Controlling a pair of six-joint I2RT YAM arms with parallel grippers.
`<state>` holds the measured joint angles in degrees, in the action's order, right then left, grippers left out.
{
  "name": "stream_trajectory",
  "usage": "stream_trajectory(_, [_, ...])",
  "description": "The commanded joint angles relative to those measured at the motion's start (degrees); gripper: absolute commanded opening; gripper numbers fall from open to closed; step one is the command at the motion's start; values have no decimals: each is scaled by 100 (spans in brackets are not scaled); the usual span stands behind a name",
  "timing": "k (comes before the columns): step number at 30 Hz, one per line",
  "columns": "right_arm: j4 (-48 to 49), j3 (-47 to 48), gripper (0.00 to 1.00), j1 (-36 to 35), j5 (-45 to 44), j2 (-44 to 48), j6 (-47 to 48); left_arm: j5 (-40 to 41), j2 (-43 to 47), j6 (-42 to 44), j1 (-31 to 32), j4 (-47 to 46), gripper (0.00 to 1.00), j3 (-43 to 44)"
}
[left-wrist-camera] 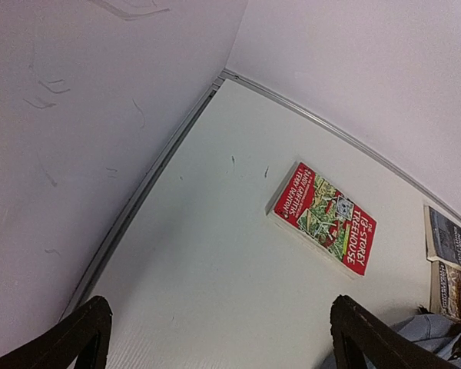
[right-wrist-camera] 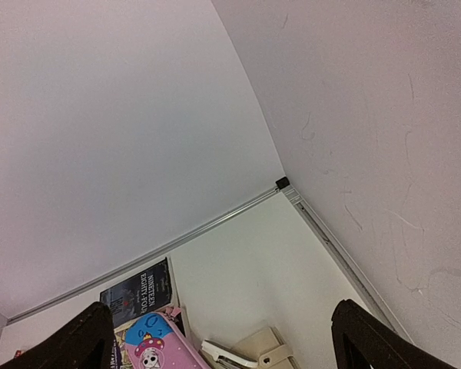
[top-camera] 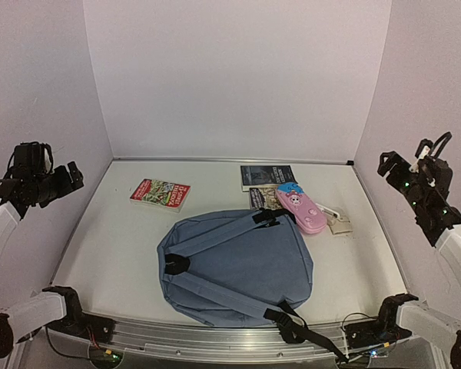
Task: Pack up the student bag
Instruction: Adjust the book at the center of the board.
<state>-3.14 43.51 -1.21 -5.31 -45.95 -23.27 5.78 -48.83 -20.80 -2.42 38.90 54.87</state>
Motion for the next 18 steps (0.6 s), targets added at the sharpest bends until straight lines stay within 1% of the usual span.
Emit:
stream_trajectory(1, [39,257,98,-2,83,45,-4,-301,-136,60,2,-207,100,21])
stream_trajectory(7, [-86,309,98,-2,63,174,93,-345,-314,128,4,-155,100,58])
stream_trajectory(9, [-196,429,98,0,88,157,172,-493,-377,81,2,-88,100,126])
stream_trajectory(13, [-573,700,98,-2,139,9,338,-1847,-411,-396,20,-326,100,33])
stream_trajectory(15, [-741,806,98,-4,350,-95,419,-2491,-495,-655,180,-563,100,-69])
stream_trajectory(18, [-940,922,98,-2,763,-339,454,-2691,-773,-942,750,-648,100,-112])
